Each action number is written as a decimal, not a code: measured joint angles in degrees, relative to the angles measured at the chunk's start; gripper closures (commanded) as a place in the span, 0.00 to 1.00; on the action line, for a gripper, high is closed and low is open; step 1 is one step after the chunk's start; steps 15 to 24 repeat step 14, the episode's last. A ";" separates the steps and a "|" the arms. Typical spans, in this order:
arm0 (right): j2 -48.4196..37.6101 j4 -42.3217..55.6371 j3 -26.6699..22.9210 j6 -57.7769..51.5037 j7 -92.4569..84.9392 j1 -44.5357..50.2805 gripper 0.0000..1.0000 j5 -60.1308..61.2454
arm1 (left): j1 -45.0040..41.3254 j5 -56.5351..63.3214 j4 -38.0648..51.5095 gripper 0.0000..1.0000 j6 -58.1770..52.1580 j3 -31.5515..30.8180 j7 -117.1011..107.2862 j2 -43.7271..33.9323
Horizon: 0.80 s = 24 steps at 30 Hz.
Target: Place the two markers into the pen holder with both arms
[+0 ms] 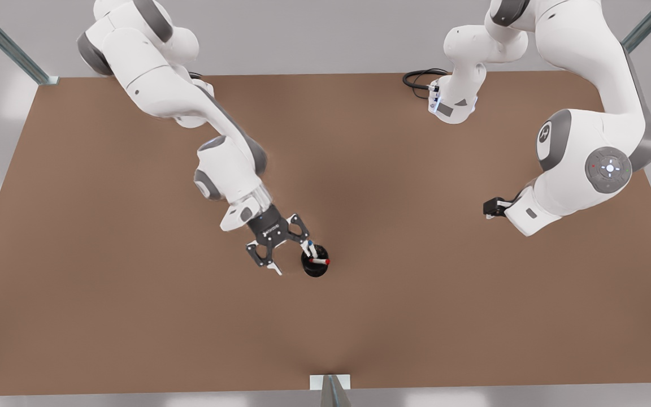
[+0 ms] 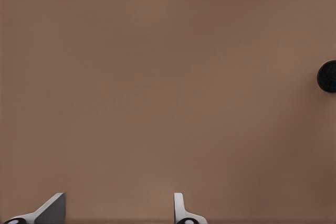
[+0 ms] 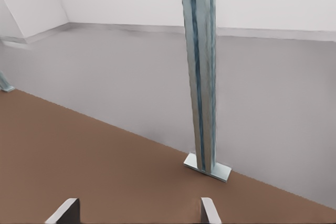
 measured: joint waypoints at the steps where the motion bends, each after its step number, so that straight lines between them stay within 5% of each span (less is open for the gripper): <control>1: -4.61 0.24 -0.89 -5.84 -0.06 -0.58 0.00 1.94 | -0.17 0.07 0.10 0.00 -0.01 0.00 -0.03 -0.03; 5: -16.32 1.54 -11.83 -32.84 -1.89 -1.92 0.00 14.77 | -0.42 0.22 0.95 0.00 -0.02 -0.11 -0.11 0.29; 10: -13.48 15.20 -13.92 -60.67 -5.80 -8.78 0.00 22.83 | -0.40 0.27 1.05 0.00 -0.10 -0.14 -0.16 0.85; 12: -14.62 13.75 -14.42 -67.44 -7.16 -7.89 0.00 23.91 | -0.39 0.28 1.05 0.00 -0.19 -0.13 -0.19 0.91; 24: -16.58 10.90 -14.73 -71.65 -8.39 -7.45 0.00 24.55 | -0.48 0.25 1.05 0.00 -0.28 -0.16 -0.23 1.08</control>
